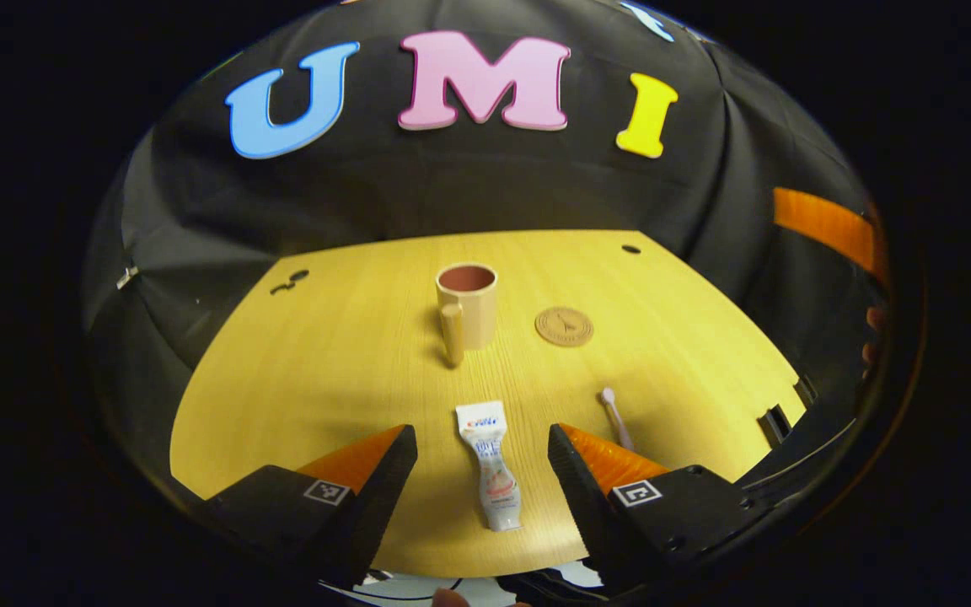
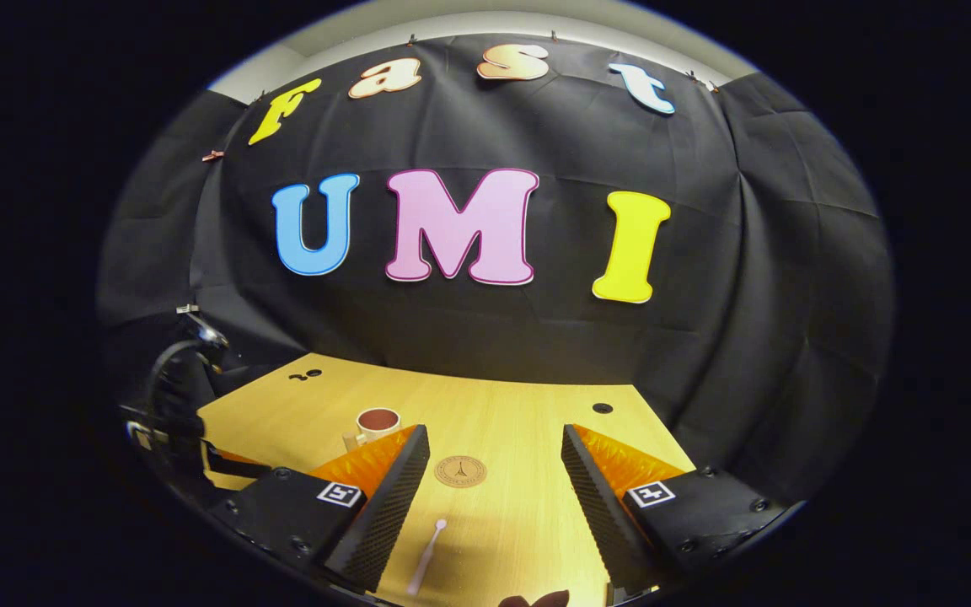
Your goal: Put the toothbrush and toothpaste on the desktop into the cup, then pick up the cup and place it on the coaster on the desktop.
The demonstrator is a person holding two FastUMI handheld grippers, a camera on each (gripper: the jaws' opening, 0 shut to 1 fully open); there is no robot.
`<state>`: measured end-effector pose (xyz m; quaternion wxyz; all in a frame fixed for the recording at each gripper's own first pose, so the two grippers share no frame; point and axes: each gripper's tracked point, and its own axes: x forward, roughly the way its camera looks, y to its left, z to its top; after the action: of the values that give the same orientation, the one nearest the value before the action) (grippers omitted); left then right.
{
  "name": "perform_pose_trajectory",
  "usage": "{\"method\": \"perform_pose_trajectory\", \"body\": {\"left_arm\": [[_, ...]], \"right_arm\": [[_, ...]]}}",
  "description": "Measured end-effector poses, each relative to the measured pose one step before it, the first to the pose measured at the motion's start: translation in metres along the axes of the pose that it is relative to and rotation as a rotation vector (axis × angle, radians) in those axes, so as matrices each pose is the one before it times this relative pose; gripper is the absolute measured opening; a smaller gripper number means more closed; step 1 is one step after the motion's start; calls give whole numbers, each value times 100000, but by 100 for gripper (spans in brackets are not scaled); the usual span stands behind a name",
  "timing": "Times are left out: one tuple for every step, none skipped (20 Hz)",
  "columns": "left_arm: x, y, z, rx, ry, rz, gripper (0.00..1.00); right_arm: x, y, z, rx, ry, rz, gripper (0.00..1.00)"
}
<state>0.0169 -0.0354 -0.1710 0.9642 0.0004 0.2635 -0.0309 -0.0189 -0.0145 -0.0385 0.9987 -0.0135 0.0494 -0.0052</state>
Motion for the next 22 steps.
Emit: {"method": "perform_pose_trajectory", "body": {"left_arm": [[1070,-34,-919,-608,3462,456,97],[1030,-33,-595,-542,3264,917,97],[927,-63,-699,-369,3215,717,97],[943,-48,-500,-514,3258,562,97],[916,-208,-362,-615,2901,-705,97],[828,-134,-105,-631,2077,-310,96],[688,44,-306,-425,1961,712,92],[568,62,-83,-137,1800,927,90],[559,64,-21,323,1392,1085,89],[432,90,165,648,1316,1199,88],[554,110,-26,765,1431,1619,88],[333,146,-36,530,1606,1843,88],[354,-3,-130,32,1944,1218,86],[353,-129,-231,-823,2520,699,84],[323,-263,-761,-1765,3735,-149,82],[-280,-297,114,-2378,424,-391,81],[469,-220,-114,-1213,622,-589,78],[-288,-190,89,-756,217,-923,76],[266,-282,25,-222,265,-1517,69],[-5,-106,96,578,99,-820,71],[-23,-38,-78,1328,1203,-951,65],[-18,13,106,2353,304,-799,66]], "right_arm": [[-76,-447,-321,-125,955,-216,97],[-76,-445,-346,-89,857,-422,97],[-63,-482,-278,192,771,-310,97],[28,-427,-95,260,642,-292,97],[45,-482,-103,120,491,-322,97],[169,-470,-182,-36,283,-136,97],[162,-516,-120,-210,400,-143,97],[174,-318,-88,-185,360,-49,97],[207,-464,-75,16,256,-22,97],[265,-427,-97,140,404,117,97],[277,-361,-185,230,504,376,97],[263,-293,-239,63,586,120,97],[322,-176,-150,-49,722,297,97],[321,-296,-324,97,669,368,97],[284,-180,-219,156,757,404,97],[199,-45,-168,459,564,545,97],[189,-81,-187,655,365,247,97],[150,-80,-151,809,479,434,97],[182,3,-308,789,970,358,97],[91,91,-466,766,1023,408,97],[64,157,-262,582,1154,-75,97],[119,16,-298,607,999,20,97]]}}
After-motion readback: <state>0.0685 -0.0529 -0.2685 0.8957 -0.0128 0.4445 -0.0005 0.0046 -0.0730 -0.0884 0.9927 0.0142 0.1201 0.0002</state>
